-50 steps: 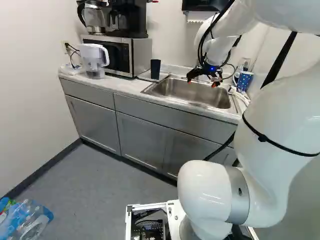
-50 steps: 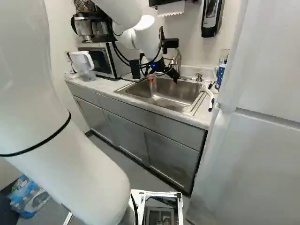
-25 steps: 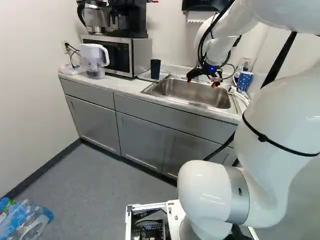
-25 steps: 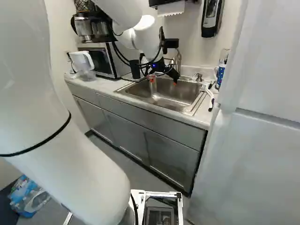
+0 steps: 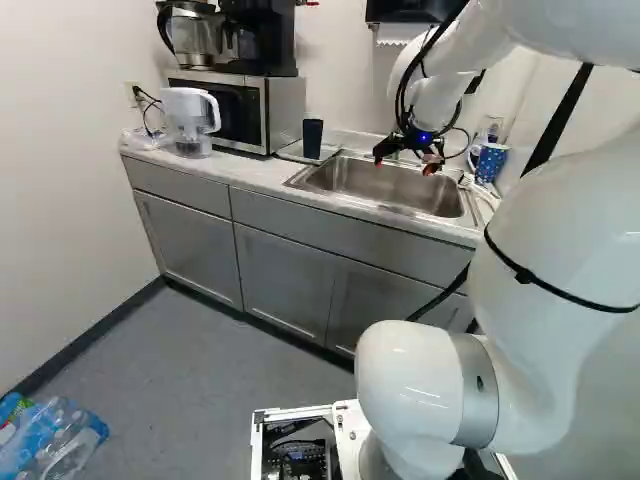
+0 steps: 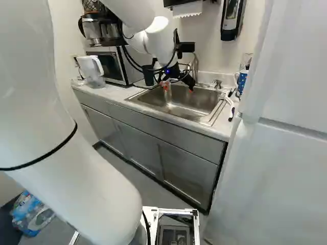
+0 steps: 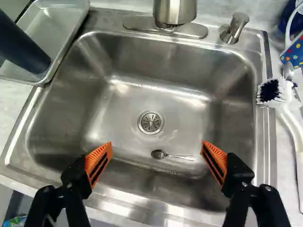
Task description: Rinse the cup and place it in the tray
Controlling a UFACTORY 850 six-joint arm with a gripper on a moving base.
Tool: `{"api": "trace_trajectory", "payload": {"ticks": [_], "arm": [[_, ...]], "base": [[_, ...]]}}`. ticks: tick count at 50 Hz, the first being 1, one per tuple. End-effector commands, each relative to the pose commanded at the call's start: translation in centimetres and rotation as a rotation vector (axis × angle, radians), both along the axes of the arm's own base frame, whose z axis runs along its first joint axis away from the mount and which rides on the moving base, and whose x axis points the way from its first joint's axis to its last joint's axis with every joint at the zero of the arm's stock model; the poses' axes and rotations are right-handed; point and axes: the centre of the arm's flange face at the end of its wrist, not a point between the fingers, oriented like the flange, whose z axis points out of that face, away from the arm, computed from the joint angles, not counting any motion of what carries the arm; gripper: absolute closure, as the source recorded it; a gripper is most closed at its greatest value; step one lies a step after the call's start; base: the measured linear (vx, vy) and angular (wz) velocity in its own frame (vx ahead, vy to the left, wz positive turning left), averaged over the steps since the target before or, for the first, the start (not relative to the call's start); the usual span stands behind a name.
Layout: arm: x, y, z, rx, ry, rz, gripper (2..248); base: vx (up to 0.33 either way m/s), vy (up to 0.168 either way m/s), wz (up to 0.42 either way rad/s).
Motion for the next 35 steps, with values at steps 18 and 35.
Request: {"api": "trace_trajectory", "payload": {"ticks": [18,35], "arm": [[0.0,0.0,0.0,0.0,0.0,0.0,3],[0.0,0.0,0.0,0.0,0.0,0.0,3]], "base": [[-0.036,0.048,-0.002],[-0.066,0.073,-0.001]]}}
